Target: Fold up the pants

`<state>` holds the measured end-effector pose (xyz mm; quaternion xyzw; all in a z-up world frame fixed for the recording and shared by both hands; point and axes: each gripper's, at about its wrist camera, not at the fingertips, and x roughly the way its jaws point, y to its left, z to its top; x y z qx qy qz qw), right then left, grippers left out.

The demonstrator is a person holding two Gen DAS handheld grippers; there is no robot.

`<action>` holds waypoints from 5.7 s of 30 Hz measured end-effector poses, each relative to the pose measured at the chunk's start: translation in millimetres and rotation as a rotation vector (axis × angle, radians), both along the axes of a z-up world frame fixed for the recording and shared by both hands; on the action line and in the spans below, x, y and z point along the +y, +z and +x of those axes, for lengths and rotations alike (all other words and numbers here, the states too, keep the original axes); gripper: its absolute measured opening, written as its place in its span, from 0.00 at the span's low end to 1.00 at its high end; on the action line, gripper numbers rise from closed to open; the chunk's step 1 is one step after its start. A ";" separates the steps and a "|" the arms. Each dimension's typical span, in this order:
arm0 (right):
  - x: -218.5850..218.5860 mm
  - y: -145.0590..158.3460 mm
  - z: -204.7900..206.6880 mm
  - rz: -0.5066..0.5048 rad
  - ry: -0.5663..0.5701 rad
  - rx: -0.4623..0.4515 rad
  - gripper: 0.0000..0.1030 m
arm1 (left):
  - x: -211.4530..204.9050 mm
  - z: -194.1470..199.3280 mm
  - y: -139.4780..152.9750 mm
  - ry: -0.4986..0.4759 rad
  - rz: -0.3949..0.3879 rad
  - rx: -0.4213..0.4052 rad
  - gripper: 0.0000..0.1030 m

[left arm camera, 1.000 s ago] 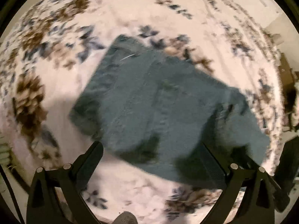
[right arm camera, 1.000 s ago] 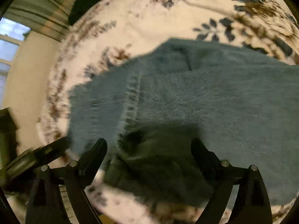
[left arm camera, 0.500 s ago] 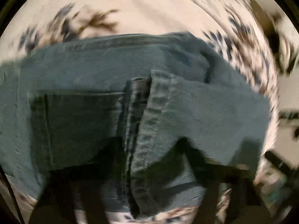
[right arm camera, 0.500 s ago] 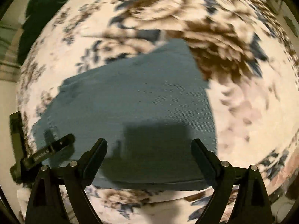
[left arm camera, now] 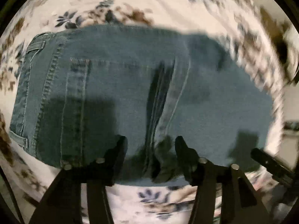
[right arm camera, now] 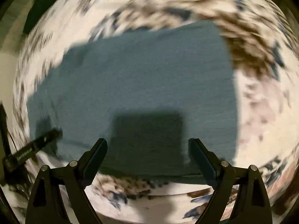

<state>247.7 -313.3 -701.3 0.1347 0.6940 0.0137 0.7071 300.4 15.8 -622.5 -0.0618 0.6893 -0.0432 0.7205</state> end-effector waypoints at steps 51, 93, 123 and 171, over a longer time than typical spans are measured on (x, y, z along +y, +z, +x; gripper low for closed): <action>28.6 -24.0 17.2 0.360 -0.141 -0.018 0.90 | 34.2 -38.3 127.6 0.268 -0.246 -0.623 0.26; -120.3 89.2 -2.6 0.227 -0.229 -0.194 0.14 | 6.3 -6.3 75.1 0.292 -0.312 -0.256 0.99; -232.0 21.9 39.2 0.182 -0.325 -0.192 0.06 | -47.8 130.1 -80.9 0.409 -0.678 0.091 0.18; -134.6 -28.1 -59.6 0.717 -0.567 -0.180 0.84 | -89.0 24.3 -49.8 0.028 -0.521 0.094 1.00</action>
